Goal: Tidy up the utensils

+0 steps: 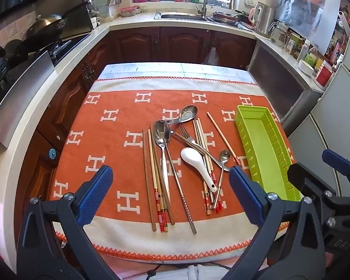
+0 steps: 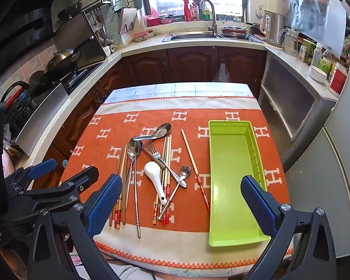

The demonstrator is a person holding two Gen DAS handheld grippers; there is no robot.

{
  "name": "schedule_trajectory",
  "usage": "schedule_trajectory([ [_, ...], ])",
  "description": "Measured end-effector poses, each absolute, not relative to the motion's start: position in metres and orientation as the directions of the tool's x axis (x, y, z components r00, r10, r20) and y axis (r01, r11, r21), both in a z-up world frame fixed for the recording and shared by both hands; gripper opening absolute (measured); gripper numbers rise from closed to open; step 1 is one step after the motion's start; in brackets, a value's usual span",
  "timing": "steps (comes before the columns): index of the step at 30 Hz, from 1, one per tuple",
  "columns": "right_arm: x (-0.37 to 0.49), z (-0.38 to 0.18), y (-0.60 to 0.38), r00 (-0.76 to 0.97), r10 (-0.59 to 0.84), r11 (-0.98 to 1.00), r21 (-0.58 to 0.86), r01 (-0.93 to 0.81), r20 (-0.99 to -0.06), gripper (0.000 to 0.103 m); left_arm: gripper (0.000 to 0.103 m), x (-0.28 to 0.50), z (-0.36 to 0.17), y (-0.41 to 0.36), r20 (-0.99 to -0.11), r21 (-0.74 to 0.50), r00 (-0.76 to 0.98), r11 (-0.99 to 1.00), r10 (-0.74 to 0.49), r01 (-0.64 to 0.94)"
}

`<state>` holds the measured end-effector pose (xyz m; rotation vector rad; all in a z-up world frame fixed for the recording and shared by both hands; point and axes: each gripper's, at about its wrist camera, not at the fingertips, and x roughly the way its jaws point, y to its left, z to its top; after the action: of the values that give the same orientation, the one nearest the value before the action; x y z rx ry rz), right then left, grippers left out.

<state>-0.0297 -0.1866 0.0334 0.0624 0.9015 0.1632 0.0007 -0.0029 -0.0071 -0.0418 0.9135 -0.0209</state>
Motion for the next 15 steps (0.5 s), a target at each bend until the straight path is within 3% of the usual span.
schedule_trajectory([
  [15, -0.021, 0.022, -0.189, 0.572, 0.172, 0.985, 0.143, -0.096, -0.802, 0.103, 0.098, 0.010, -0.014, -0.004, -0.806, -0.037, 0.591, 0.999, -0.032, 0.003],
])
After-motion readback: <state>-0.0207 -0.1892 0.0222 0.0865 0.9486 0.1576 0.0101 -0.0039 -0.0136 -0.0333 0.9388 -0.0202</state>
